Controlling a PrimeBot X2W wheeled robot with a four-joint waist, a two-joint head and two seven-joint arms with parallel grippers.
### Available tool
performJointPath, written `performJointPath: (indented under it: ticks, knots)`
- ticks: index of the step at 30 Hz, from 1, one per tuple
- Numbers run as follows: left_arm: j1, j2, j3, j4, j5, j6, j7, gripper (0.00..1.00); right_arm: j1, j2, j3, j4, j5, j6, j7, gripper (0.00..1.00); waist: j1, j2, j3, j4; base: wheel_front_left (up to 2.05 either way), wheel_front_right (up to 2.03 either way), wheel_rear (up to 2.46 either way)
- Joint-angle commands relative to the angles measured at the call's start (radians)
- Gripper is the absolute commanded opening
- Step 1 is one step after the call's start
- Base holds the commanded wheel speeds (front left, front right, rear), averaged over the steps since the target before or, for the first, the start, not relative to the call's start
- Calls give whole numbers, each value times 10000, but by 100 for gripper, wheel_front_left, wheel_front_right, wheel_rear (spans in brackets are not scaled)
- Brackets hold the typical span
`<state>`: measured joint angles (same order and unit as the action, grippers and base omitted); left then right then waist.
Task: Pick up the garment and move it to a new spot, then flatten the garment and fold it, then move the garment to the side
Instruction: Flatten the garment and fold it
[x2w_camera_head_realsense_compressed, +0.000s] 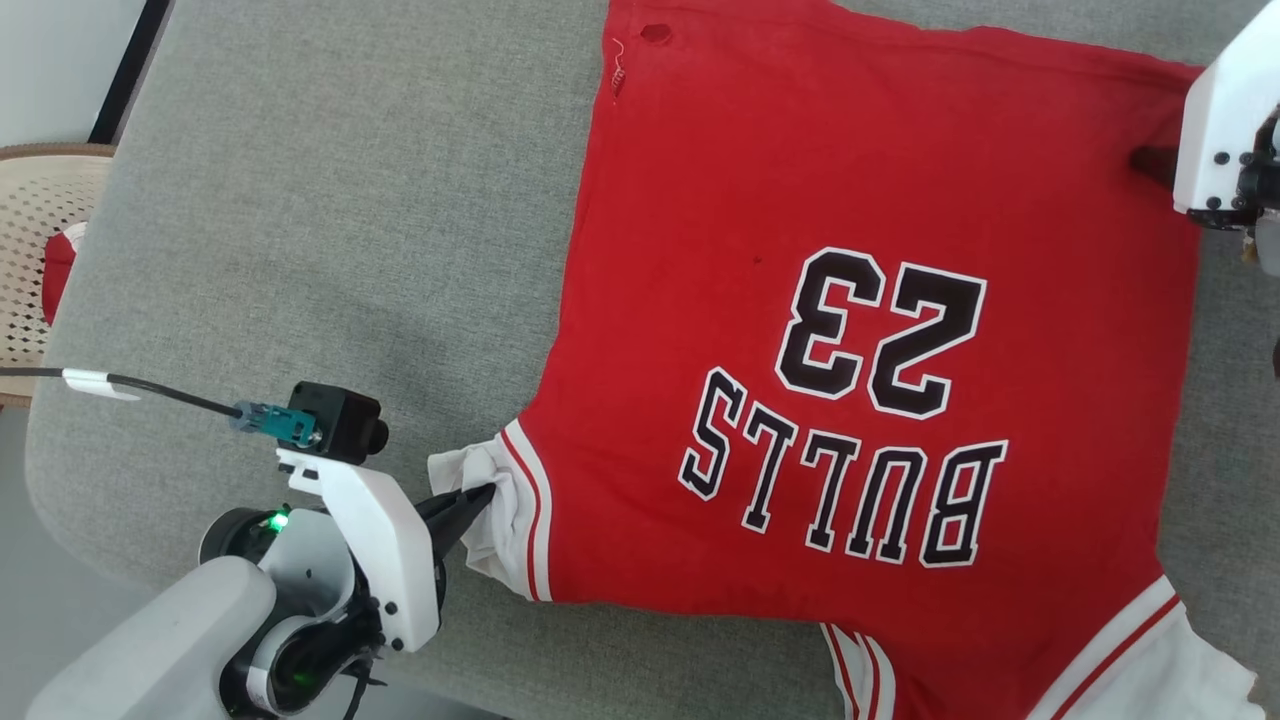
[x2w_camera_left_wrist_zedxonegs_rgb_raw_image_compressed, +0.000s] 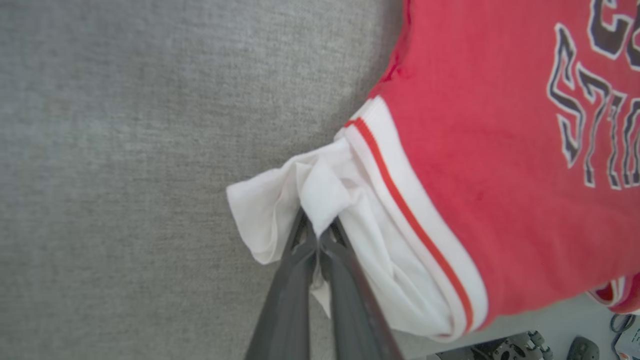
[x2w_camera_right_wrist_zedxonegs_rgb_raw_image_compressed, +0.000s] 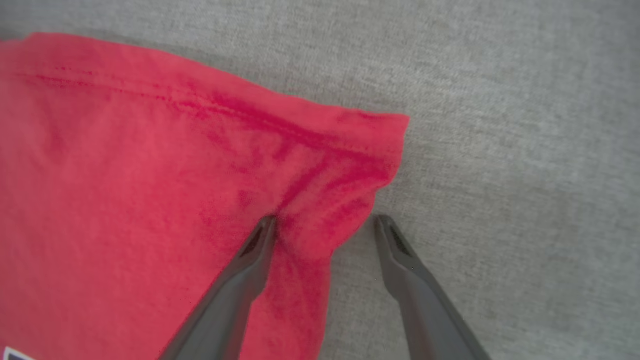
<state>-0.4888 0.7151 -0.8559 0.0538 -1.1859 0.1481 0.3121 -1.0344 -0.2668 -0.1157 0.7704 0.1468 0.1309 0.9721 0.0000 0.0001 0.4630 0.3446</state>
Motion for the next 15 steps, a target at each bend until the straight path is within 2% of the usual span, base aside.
performJointPath:
  ticks: [1, 2, 9, 15]
  knots:
    - [-157, -56, -19, 112, -27, -27, -24, 0, 1015, 185, 134, 878, -2, -3, 452, 34, 0, -1, 22, 5, 0, 0, 0]
    - [-175, -81, -19, 149, -30, -53, -24, 0, 993, 138, 208, 944, 19, -3, 395, 0, 0, -1, 24, 3, 0, 0, 0]
    - [-35, 110, 129, 301, -112, -53, -104, 0, 605, -98, 1010, 353, 968, -1, 343, 0, 0, -1, -221, -377, 0, 0, 0]
    - [198, 534, 294, 67, -202, 139, -150, 0, 910, -478, 2164, -1091, 2275, -1, 459, 0, 0, -1, -607, -964, 0, 0, 0]
